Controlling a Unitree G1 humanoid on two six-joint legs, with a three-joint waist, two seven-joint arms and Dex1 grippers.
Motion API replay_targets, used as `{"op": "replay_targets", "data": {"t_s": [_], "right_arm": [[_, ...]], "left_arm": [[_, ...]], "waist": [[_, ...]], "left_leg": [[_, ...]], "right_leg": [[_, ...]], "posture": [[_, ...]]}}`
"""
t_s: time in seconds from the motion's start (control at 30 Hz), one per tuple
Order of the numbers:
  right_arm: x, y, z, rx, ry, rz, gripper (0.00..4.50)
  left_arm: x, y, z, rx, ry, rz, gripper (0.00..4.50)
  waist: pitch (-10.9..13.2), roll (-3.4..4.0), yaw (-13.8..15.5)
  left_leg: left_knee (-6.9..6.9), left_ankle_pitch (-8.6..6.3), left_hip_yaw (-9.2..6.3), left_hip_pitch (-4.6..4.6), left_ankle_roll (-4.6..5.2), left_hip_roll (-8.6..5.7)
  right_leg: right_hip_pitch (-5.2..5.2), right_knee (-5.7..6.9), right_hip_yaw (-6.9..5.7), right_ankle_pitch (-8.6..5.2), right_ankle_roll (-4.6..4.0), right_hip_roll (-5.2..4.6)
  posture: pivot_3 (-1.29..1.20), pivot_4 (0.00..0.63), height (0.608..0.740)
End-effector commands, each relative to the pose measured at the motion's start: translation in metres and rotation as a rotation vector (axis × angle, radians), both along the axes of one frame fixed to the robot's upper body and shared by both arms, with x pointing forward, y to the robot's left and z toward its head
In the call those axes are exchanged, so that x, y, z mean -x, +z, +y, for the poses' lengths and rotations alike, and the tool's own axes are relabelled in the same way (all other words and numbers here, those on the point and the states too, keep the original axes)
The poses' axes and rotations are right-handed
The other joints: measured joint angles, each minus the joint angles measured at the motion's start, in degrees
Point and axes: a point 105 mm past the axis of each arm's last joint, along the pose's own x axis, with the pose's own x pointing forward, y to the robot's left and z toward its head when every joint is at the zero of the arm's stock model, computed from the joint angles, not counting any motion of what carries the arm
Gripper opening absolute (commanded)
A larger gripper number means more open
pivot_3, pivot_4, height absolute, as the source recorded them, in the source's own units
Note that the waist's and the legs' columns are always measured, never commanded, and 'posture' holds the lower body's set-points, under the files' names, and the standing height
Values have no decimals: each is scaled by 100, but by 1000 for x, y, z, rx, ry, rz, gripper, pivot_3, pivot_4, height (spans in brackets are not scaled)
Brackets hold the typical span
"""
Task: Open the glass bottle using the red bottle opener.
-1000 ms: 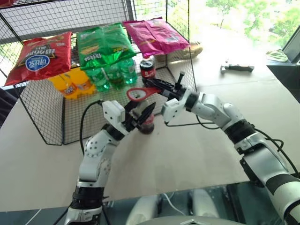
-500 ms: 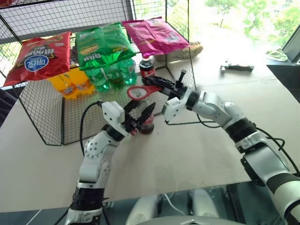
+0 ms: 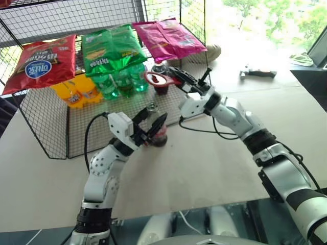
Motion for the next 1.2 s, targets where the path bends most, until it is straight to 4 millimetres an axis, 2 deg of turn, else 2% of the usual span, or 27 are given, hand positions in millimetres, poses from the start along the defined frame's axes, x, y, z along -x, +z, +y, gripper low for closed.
{"op": "replay_targets", "data": {"t_s": [0.03, 0.13, 0.17, 0.53, 0.8, 1.0, 1.1, 1.2], "right_arm": [[0, 11, -4, -76, 1, 12, 0], [0, 9, -4, -84, 1, 27, 0], [-1, 9, -4, -85, 0, 31, 0], [-3, 2, -9, -101, -8, 77, 0], [1, -14, -21, -141, -14, 172, 0], [3, -25, -31, -161, -29, 239, 0], [4, -33, -42, -207, -32, 342, 0], [11, -66, -52, -227, -2, 583, 0]], "left_arm": [[1, 1, 5, -5, 17, 3, 3037], [0, 2, 4, -10, 21, -1, 4399], [-1, 2, 5, -13, 26, -1, 4456], [9, -2, 6, -34, 0, 19, 4456], [31, -14, 26, -80, 27, 73, 4456], [48, -26, 32, -130, 31, 121, 4456], [55, -27, 40, -131, 60, 138, 4456], [62, -31, 54, -125, 138, 176, 4456]], "waist": [[1, 1, -4], [4, -1, -7], [4, 0, -7], [5, 0, -23], [7, 2, -28], [7, 2, -13], [7, 2, -1], [7, 0, 7]], "left_leg": [[-1, 0, 0, -1, 0, 0], [-6, 0, -1, -5, 0, 1], [-9, 0, -1, -5, 0, 2], [-30, 0, -1, -7, 0, 3], [-35, 0, -1, -7, 0, 6], [-35, 0, 0, -4, 0, 8], [-35, -1, 0, -5, 0, 9], [-36, -1, -1, -5, 1, 9]], "right_leg": [[0, -1, 0, 0, 0, 1], [-2, -10, -1, 0, 0, 2], [-2, -14, 0, 1, 0, 2], [-5, -35, 1, 2, -1, 4], [-9, -38, 7, 2, -2, 7], [-9, -37, 7, 4, -5, 9], [-9, -41, 7, 4, -5, 8], [-7, -43, 6, 4, -5, 8]], "posture": [[0, 150, 740], [0, 150, 740], [0, 150, 740], [0, 150, 740], [0, 150, 740], [0, 150, 740], [0, 150, 740], [0, 150, 740]]}}
